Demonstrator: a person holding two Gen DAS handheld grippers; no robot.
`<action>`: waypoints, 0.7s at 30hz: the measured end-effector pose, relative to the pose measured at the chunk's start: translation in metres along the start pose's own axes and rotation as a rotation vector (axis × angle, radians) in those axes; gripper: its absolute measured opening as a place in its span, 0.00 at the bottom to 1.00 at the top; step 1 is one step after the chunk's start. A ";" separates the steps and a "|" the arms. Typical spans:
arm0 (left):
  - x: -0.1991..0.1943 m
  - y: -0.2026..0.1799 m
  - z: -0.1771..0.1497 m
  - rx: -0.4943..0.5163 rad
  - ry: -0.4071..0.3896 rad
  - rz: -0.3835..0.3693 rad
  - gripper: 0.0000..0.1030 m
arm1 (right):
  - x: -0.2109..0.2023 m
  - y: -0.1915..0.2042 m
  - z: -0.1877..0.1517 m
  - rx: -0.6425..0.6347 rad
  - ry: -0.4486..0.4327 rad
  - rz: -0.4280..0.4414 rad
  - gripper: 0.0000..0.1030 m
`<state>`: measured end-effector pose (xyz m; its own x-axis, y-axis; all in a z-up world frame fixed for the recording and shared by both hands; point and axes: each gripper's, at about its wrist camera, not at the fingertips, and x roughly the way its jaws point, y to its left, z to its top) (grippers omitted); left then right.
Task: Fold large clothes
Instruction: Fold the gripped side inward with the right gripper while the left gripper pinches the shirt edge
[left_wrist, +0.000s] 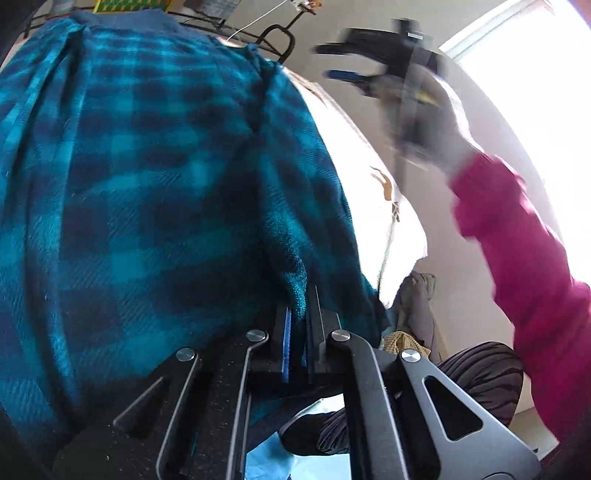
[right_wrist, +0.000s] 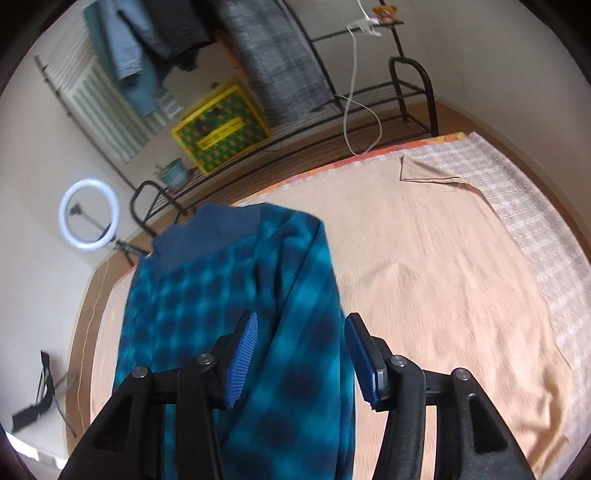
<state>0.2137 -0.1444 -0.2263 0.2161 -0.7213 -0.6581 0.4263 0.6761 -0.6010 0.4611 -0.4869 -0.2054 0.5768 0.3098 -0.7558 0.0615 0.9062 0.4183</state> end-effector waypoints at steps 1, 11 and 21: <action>0.000 -0.002 0.001 0.004 0.000 -0.010 0.03 | 0.015 -0.002 0.010 0.016 0.010 -0.008 0.51; 0.000 -0.014 0.003 0.021 0.002 -0.047 0.02 | 0.108 -0.007 0.047 0.036 0.115 -0.108 0.17; -0.018 -0.020 -0.013 0.014 -0.003 -0.088 0.02 | 0.051 0.050 0.053 -0.110 -0.038 -0.203 0.00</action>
<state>0.1900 -0.1434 -0.2085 0.1799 -0.7785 -0.6013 0.4558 0.6076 -0.6504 0.5365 -0.4407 -0.1962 0.5917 0.1085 -0.7988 0.0915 0.9755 0.2002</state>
